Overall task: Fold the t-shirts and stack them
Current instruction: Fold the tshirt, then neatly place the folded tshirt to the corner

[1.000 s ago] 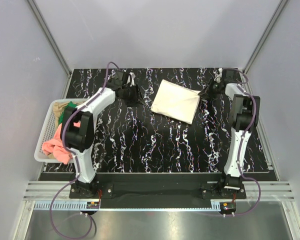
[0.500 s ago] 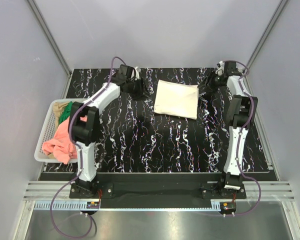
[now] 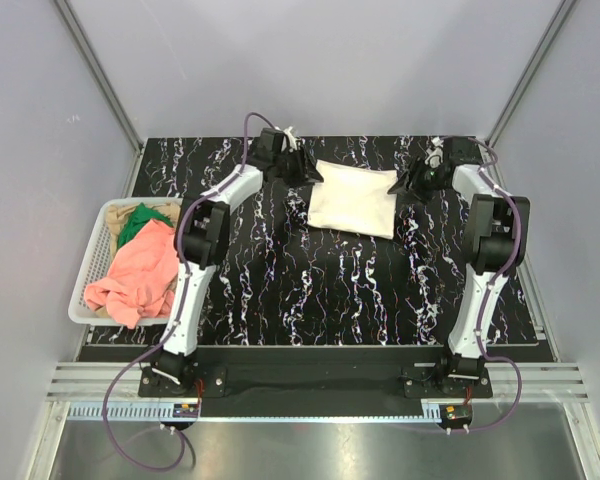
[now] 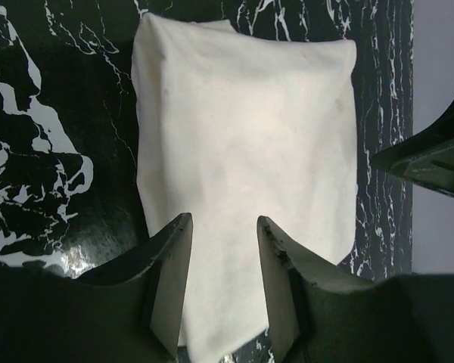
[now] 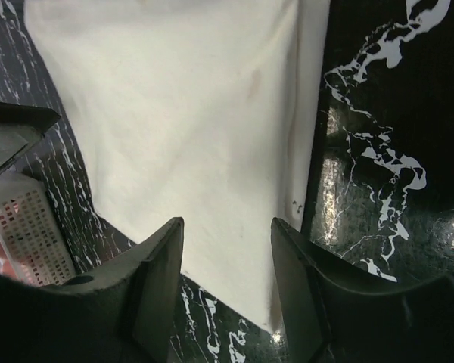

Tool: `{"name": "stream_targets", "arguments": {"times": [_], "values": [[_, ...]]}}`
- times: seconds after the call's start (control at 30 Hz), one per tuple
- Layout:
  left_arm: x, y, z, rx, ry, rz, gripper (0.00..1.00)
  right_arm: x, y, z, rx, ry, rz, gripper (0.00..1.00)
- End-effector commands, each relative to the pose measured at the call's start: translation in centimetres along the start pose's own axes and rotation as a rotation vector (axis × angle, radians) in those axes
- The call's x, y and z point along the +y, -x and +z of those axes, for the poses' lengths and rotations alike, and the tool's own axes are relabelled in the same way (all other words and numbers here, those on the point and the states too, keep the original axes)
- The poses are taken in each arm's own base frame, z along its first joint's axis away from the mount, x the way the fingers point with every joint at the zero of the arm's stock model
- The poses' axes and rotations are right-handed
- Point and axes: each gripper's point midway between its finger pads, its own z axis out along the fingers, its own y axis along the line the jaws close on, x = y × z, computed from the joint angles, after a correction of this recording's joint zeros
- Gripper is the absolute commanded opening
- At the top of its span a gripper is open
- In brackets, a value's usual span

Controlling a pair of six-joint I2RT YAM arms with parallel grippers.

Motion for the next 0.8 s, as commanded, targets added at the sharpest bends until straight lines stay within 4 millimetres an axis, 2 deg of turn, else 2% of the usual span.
{"name": "stream_targets", "arguments": {"times": [0.0,0.07,0.17,0.2,0.3,0.37,0.43,0.5,0.53,0.6,0.63,0.67,0.7,0.77], "values": [[-1.0,1.4,1.4,-0.051,-0.056,0.025,0.44,-0.9,0.6,0.9,-0.030,0.004,-0.050,0.55],[-0.1,1.2,2.1,-0.055,-0.032,0.021,0.45,-1.3,0.8,1.5,-0.029,0.000,-0.062,0.52],[1.4,1.0,3.1,-0.059,-0.003,0.016,0.45,-2.9,0.5,2.5,-0.018,-0.034,-0.069,0.38],[1.7,0.9,3.3,-0.062,0.003,0.018,0.45,-3.3,0.5,2.6,-0.019,-0.050,-0.066,0.26],[3.1,1.3,3.9,-0.087,0.047,0.027,0.45,-3.8,0.4,2.8,-0.014,-0.050,-0.081,0.10],[2.7,1.7,3.8,-0.084,0.019,0.025,0.45,-4.0,0.8,2.8,-0.024,-0.065,-0.093,0.05],[0.8,3.0,2.6,-0.101,-0.021,0.033,0.45,-4.3,1.6,2.6,-0.048,-0.091,-0.118,0.00],[-0.9,3.9,1.2,-0.113,-0.044,0.050,0.46,-4.4,2.3,2.3,-0.064,-0.095,-0.129,0.00],[-2.9,5.2,-0.8,-0.140,-0.061,0.083,0.46,-4.2,3.0,2.0,-0.079,-0.091,-0.134,0.00],[-4.4,6.3,-3.3,-0.155,-0.051,0.098,0.46,-4.8,4.0,1.4,-0.103,-0.113,-0.130,0.00],[-6.4,7.1,-5.8,-0.182,-0.054,0.118,0.46,-4.9,4.7,1.0,-0.117,-0.122,-0.130,0.00],[-6.8,7.4,-7.2,-0.196,-0.036,0.118,0.47,-5.3,5.2,0.6,-0.128,-0.131,-0.124,0.00],[-8.1,6.9,-9.5,-0.201,-0.037,0.121,0.47,-6.1,5.4,0.7,-0.129,-0.154,-0.117,0.00],[-9.0,6.0,-11.7,-0.202,-0.035,0.130,0.47,-6.9,6.2,0.3,-0.139,-0.182,-0.103,0.00]]}}
